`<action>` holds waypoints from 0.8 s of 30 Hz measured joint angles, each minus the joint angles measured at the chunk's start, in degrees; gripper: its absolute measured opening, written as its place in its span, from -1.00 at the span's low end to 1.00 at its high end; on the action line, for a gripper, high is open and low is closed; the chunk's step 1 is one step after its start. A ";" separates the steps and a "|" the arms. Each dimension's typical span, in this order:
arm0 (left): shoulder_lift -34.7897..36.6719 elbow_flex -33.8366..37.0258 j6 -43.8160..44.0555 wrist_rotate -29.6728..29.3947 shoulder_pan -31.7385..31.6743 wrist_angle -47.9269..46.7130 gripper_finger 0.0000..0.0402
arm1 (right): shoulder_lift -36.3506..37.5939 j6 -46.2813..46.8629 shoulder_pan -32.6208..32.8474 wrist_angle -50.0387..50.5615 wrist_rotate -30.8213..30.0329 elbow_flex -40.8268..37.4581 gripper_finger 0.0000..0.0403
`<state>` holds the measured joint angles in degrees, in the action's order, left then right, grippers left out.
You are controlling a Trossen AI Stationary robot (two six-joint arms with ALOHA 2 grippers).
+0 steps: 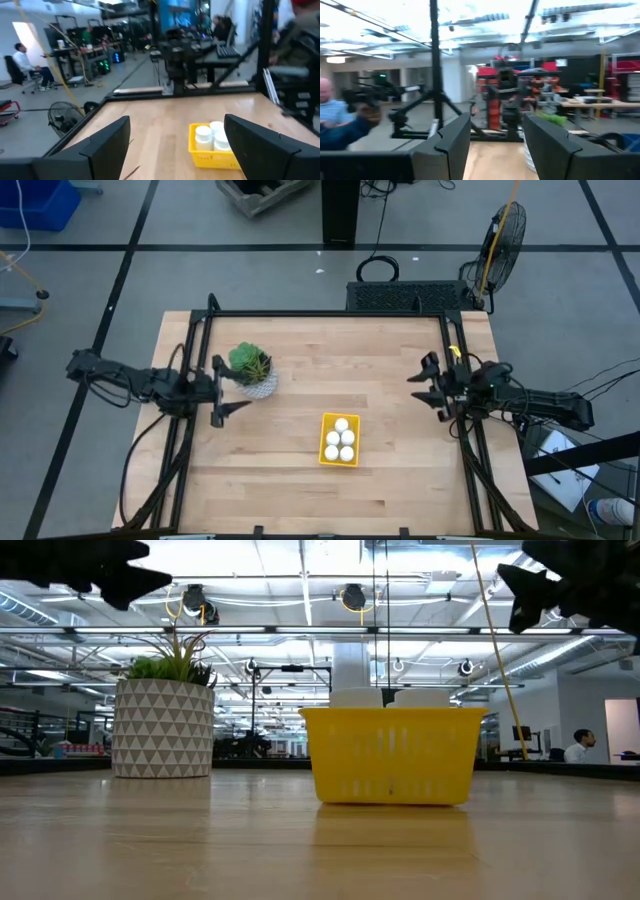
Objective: Pick and place pill bottles into a basket
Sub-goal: Return to Home Position
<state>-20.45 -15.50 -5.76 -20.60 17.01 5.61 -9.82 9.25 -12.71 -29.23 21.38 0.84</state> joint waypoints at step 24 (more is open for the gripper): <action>15.00 9.30 5.45 8.25 -11.44 -4.76 0.62 | -2.27 3.55 0.07 1.60 9.68 0.00 -0.12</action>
<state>-5.45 -6.20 -0.32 -12.35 5.57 0.85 -12.10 12.80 -12.64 -27.63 31.06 0.84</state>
